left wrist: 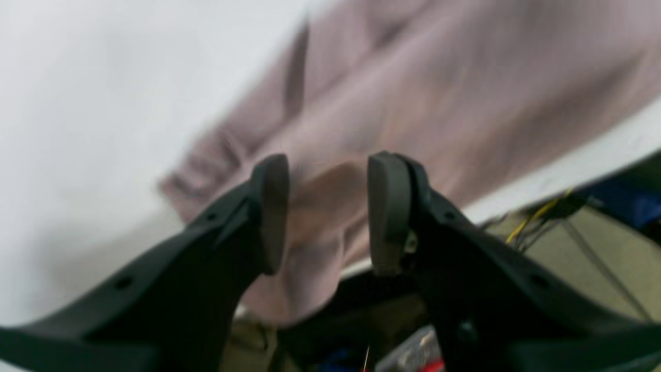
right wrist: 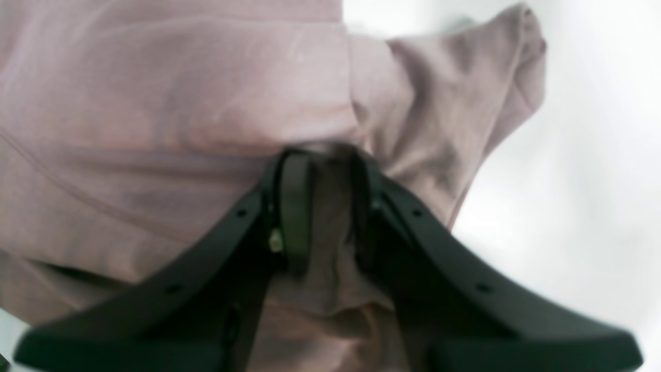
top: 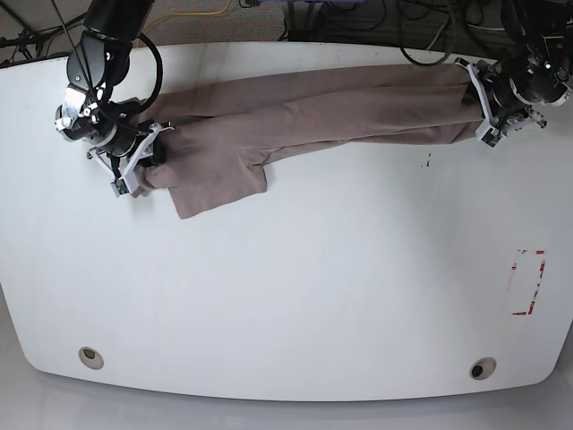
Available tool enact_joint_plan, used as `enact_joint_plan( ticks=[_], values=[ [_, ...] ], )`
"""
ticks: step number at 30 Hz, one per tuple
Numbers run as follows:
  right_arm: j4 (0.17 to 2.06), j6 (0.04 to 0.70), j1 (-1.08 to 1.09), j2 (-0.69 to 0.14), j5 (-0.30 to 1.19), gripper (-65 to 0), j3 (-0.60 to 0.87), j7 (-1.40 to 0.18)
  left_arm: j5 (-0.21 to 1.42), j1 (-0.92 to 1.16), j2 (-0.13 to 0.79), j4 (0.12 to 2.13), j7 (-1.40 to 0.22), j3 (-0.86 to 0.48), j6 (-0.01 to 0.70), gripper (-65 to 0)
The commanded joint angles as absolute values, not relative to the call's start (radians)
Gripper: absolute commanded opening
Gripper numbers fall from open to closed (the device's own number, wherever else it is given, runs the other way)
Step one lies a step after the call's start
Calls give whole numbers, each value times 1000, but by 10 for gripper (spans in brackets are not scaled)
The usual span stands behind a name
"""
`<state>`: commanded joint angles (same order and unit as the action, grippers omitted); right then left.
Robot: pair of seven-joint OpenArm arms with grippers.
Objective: Fold the T-shirt properly
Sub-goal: 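Drag the folded shirt's end with the left gripper to straighten it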
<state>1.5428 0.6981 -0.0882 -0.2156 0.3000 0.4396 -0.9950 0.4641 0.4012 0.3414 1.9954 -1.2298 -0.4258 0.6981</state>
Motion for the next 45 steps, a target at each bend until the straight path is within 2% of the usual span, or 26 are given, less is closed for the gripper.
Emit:
enact_joint_plan(
  ticks=[12,23,33,45],
  values=[
    [1543,698,-91,-220,300,-512,440,-995,337,420,398,1886,-1216,-415,698,-408],
    [1541,698,-90,-220,300,-512,441,-995,242,298,499,1673,-1086,-294,698,-408],
    [1541,698,-87,-214,300,-512,441,-995,143,65,501,1435,-1036,-191,698,-408],
    [1540,698,-70,-213,300,-512,443,-993,151,-56,499,1382,-1033,-136,698,-408]
  ],
)
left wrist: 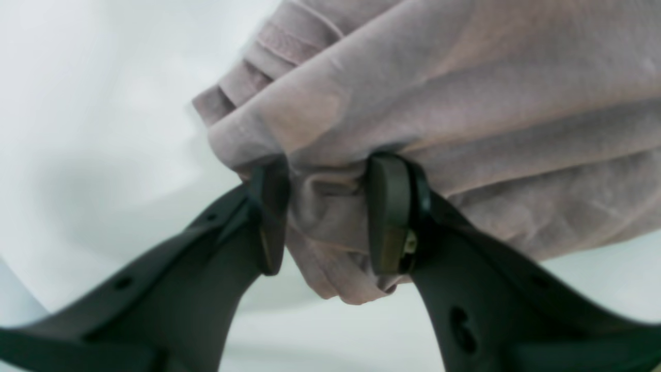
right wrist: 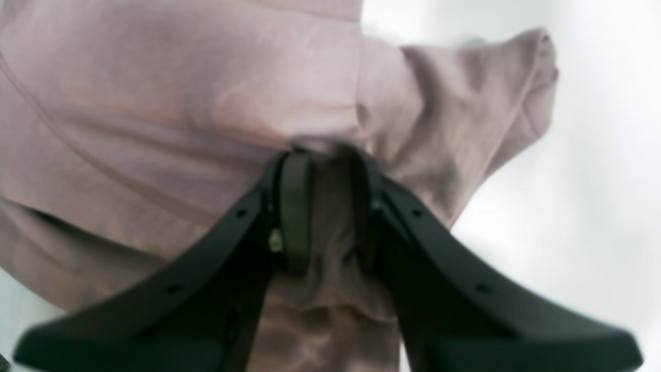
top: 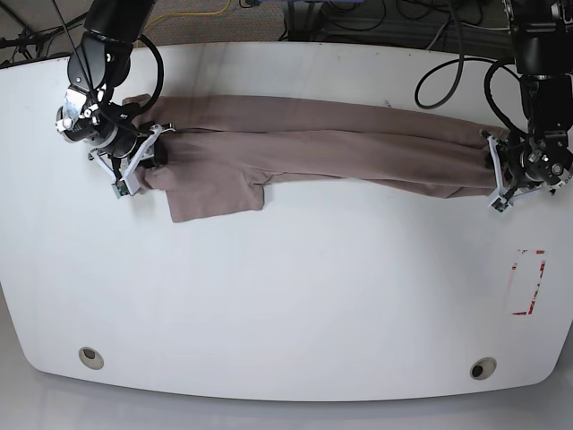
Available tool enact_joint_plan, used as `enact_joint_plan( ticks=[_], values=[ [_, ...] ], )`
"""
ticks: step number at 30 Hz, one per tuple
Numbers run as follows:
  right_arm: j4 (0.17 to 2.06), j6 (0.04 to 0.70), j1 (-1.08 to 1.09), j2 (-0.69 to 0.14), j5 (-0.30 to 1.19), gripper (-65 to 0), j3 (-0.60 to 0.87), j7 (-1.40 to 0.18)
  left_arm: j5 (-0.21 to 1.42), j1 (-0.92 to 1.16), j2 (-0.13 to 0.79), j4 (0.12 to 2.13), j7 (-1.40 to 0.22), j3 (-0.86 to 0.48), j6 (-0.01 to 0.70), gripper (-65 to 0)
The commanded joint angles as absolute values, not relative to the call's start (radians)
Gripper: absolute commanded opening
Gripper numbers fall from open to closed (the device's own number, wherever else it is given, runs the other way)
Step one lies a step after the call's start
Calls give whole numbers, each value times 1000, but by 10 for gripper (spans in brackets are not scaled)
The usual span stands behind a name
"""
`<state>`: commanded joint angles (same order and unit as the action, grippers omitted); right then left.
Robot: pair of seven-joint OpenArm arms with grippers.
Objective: Fold the T-shirt properly
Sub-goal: 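Drag the folded shirt's end with the left gripper to straighten it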
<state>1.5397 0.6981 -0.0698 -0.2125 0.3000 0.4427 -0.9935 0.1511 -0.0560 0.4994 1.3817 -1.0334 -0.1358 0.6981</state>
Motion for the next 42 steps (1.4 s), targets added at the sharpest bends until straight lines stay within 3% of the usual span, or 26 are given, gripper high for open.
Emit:
enact_joint_plan(
  ticks=[9,11,14,18,24,35,42],
  values=[
    [1541,698,-64,-213,300,-512,443,-993,153,-97,498,1489,-1064,-174,698,-397],
    [1540,698,-64,-213,300,-512,443,-993,154,-88,493,1526,-1073,-213,698,-358],
    [1540,698,-64,-211,300,-512,441,-993,211,-84,490,1572,-1096,-297,698,-229],
    [1543,698,-62,-211,302,-512,441,-993,308,-87,490,1593,-1144,-392,698,-136],
    [1540,698,-62,-211,302,-512,441,-993,441,-85,492,1547,-1187,-552,698,-132],
    [1540,698,-45,-211,302,-512,440,-993,602,-41,496,1392,-1184,-568,698,-132],
    [1540,698,-47,-211,302,-512,440,-993,613,-36,493,1362,-1171,-572,698,-132]
  ],
)
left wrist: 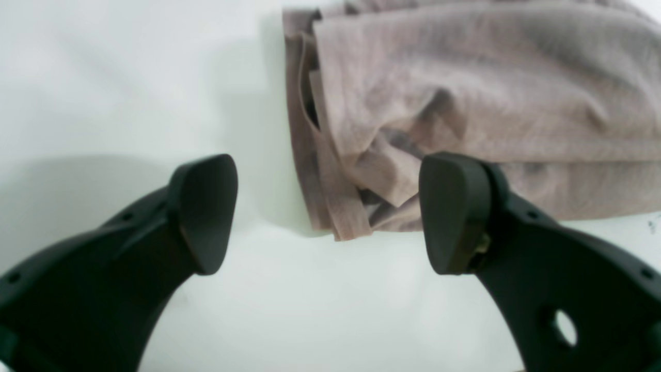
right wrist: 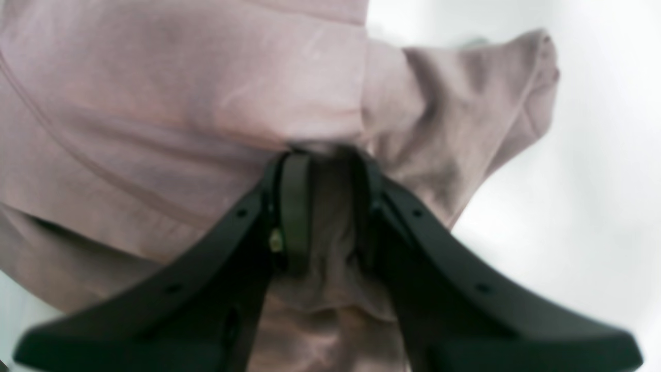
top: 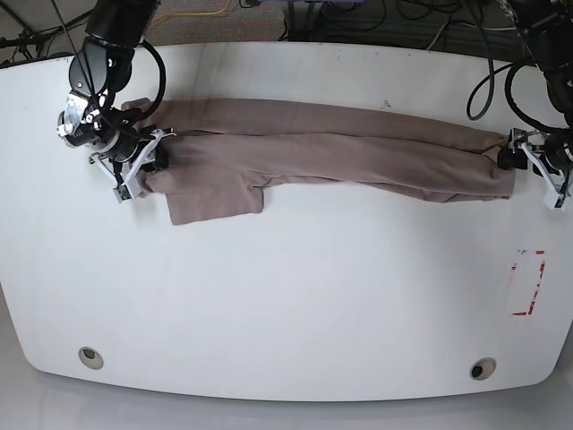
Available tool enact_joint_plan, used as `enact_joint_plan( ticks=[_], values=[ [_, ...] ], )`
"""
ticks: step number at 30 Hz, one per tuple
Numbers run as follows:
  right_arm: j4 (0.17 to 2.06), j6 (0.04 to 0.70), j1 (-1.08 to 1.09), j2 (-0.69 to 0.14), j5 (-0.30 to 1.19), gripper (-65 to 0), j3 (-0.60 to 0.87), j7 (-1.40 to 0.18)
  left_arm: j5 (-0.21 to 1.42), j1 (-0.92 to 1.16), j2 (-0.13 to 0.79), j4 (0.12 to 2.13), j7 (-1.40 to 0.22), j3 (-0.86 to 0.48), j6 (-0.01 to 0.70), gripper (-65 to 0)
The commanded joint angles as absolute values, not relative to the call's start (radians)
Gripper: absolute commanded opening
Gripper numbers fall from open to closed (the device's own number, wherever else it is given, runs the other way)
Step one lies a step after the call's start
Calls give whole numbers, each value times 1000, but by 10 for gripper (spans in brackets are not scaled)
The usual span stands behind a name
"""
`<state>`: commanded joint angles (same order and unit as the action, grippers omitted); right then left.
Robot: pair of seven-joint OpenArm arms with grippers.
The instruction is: Fold the T-shirt properly
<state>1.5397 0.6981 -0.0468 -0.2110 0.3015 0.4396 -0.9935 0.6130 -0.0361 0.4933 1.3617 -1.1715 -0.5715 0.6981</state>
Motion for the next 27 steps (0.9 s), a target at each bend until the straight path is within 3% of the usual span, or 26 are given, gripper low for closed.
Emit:
enact_joint_plan(
  ticks=[13,27],
  values=[
    [1540,698,-48,-214,302,-512,441,-993,616,-36,527,1205,-1075,-513,698,-132],
    [1540,698,-45,-213,302,-512,441,-993,618,-19,467,1219,-1076,-466,698,-132]
  ],
)
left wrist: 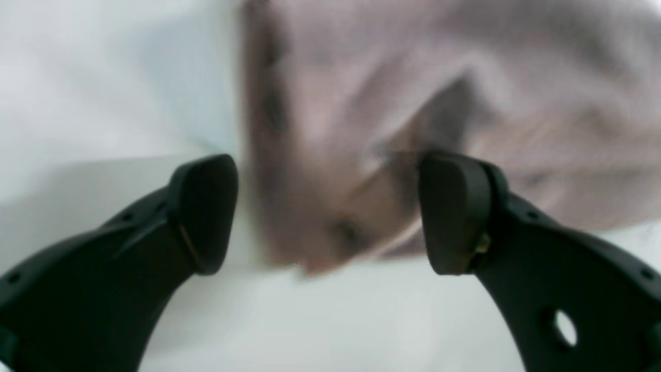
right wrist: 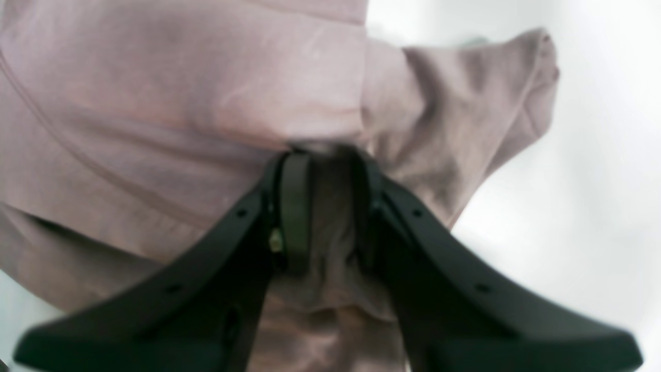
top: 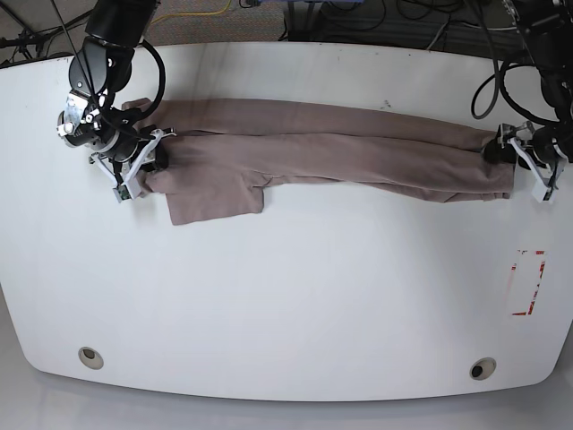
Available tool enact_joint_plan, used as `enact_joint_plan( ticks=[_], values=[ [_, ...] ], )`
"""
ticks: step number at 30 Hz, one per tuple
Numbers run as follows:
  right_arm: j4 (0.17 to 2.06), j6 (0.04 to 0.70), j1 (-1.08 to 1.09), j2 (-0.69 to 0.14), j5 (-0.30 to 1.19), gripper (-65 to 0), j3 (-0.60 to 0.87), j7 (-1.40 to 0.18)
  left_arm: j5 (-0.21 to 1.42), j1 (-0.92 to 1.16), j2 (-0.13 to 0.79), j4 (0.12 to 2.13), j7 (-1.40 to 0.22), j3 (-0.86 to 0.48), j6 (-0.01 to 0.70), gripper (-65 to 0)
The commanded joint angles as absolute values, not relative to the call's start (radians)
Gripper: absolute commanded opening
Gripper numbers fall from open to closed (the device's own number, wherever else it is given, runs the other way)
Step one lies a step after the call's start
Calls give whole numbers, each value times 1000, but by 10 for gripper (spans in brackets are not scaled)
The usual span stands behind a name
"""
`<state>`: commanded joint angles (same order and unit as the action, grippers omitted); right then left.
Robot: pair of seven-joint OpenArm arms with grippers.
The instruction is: Fold the T-shirt properly
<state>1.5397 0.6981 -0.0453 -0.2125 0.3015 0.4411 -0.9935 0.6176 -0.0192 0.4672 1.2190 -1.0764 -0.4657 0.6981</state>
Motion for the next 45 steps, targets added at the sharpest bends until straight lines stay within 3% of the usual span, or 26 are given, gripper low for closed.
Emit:
enact_joint_plan(
  ticks=[5,9,13,15,21,28,38,45],
  values=[
    [1540,698,-44,-213,302,-512,441,-993,619,-16,463,1219,-1076,-466,698,-158],
    [1540,698,-44,-211,302,-512,441,-993,616,-15,463,1218,-1076,-466,698,-333],
    [1540,698,-44,-211,302,-512,441,-993,615,-19,463,1218,-1076,-466,698,-579],
    [1540,698,-44,-211,302,-512,441,-993,615,-19,463,1224,-1076,-466,698,-650],
    [1540,698,-44,-211,303,-512,441,-993,615,-13,463,1303,-1076,-464,698,-650],
    [1540,698,-44,-211,303,-512,441,-993,613,54,423,1538,-1076,-456,698,-650],
    [1540,698,-44,-211,306,-512,441,-993,619,131,417,1844,-1076,-257,698,-650],
    [1541,698,-44,-185,302,-512,440,-993,621,140,331,1929,-1113,-136,698,-650]
  ],
)
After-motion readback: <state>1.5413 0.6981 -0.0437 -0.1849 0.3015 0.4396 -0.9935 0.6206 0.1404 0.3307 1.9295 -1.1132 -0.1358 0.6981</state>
